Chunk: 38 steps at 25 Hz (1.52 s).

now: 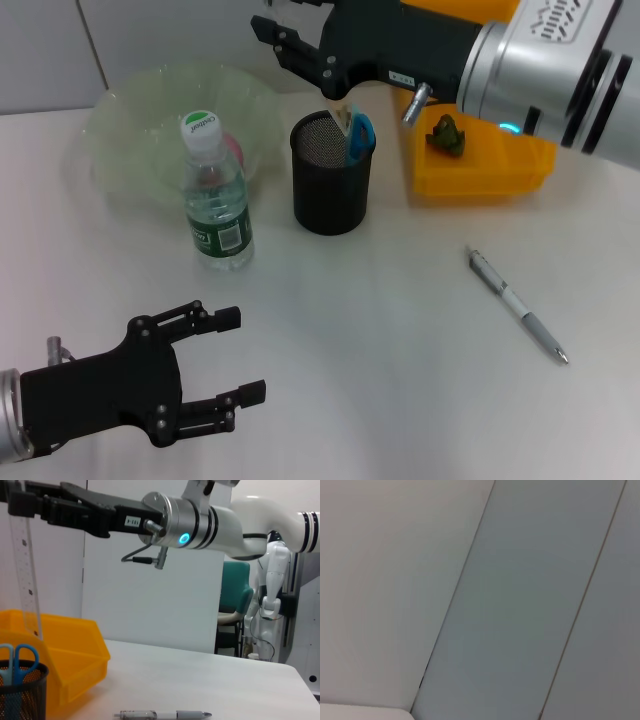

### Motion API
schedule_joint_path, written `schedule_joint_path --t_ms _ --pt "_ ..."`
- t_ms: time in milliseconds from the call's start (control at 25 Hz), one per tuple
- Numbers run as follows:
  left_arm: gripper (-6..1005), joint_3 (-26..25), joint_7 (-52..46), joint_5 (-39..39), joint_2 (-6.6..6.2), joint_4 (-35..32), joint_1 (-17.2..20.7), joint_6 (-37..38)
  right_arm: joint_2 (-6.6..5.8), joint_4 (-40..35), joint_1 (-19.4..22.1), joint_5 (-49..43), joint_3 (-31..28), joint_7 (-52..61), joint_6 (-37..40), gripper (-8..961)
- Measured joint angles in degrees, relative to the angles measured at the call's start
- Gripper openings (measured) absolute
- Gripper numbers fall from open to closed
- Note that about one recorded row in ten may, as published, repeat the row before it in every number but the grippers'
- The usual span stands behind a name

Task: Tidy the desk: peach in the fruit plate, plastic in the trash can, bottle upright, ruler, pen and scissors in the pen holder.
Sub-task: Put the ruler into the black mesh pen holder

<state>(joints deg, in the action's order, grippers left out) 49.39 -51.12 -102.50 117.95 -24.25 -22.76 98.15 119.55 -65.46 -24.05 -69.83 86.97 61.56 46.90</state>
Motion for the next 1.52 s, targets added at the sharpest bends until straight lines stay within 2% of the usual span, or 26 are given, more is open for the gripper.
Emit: schedule_joint_path --t_ms 320,520,760,1000,1520 --pt "799 0.0 -0.12 -0.02 0.05 0.0 -0.01 0.03 -0.07 8.92 -0.51 12.97 0.94 -13.93 4.82 389" --pt "800 0.06 -0.12 -0.07 0.08 0.0 -0.01 0.03 -0.11 13.37 -1.42 17.49 0.64 -19.91 7.57 393" --pt "800 0.14 -0.13 -0.08 0.09 0.0 -0.08 0.02 -0.02 18.04 -3.01 18.88 0.52 -23.69 8.17 398" --pt "800 0.22 -0.13 -0.08 0.09 0.0 -0.09 0.02 -0.03 25.05 -6.1 24.38 0.85 -29.47 11.2 402" --pt "799 0.22 -0.12 -0.07 0.0 0.0 -0.1 0.02 0.07 33.93 -11.07 25.81 0.37 -32.1 11.87 413"
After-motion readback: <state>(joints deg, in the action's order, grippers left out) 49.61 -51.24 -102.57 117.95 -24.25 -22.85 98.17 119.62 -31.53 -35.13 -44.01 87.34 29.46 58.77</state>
